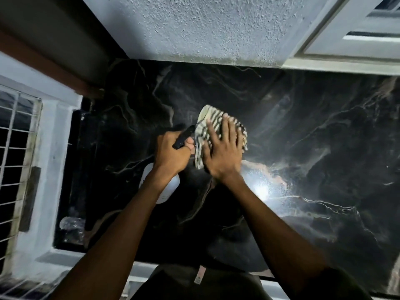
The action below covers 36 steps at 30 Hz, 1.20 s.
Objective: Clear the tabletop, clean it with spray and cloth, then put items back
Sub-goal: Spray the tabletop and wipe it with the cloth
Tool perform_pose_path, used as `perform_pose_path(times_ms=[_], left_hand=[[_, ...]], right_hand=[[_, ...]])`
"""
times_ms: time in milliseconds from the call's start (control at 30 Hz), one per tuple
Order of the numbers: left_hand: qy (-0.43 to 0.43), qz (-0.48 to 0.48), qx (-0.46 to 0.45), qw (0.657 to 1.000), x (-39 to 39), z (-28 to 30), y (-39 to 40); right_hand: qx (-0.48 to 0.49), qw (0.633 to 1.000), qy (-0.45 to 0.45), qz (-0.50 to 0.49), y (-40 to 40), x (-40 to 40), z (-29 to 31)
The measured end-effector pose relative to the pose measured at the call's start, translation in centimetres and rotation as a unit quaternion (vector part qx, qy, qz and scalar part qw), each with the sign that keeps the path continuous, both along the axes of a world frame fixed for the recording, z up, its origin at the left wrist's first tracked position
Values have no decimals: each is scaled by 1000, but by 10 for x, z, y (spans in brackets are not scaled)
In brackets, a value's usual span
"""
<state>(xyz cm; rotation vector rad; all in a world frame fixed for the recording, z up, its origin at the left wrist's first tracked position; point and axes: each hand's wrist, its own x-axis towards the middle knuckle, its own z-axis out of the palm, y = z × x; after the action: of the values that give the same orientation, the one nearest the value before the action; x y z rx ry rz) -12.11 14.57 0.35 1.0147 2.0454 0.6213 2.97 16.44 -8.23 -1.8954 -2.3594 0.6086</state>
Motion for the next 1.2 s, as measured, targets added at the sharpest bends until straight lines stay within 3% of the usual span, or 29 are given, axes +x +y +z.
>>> perform_pose_path(times_ms=[67,133,267,367,400,433,500,600,700,767,900,1000,1033,1100,1200], left_hand=[[-22,13,7,1000,-1,-2,2],[-35,22,6,999,-2,-3,3],[-36,39,10,999,-8,-7,1],[-39,47,6,998,-9,-10,1],[-41,53,5,998,-8,-11,1],[-43,56,2,997,-6,-11,2],[-52,61,-6,997,-2,-11,5],[-37,35,3,999,4,-9,11],[-2,-14,33,999,8,-7,19],[-26,-10,36,999,13,-10,25],[-41,-17,38,998,27,-9,33],[-62,-13,27,998,38,-8,40],[-65,-12,24,998,43,-9,41],[-59,-20,16,998,54,-9,45],[-31,-53,27,998,67,-4,54]], right_hand=[[6,998,-6,66,-21,31,-3],[7,999,-23,49,-25,74,-5],[6,989,-77,-125,34,129,-1],[-26,946,-62,-316,96,82,5],[-41,942,-53,-328,105,54,7],[-46,953,-42,-297,105,25,7],[-29,991,-28,-127,77,-28,6],[-12,992,-11,121,5,-49,2],[13,985,25,170,-34,12,-9],[18,994,-2,108,-38,77,-11],[20,989,-73,-130,14,194,-5],[-10,939,-73,-337,76,187,2],[-18,928,-67,-366,88,165,4],[-20,956,-48,-290,89,111,4],[-4,1000,0,-20,34,47,1]])
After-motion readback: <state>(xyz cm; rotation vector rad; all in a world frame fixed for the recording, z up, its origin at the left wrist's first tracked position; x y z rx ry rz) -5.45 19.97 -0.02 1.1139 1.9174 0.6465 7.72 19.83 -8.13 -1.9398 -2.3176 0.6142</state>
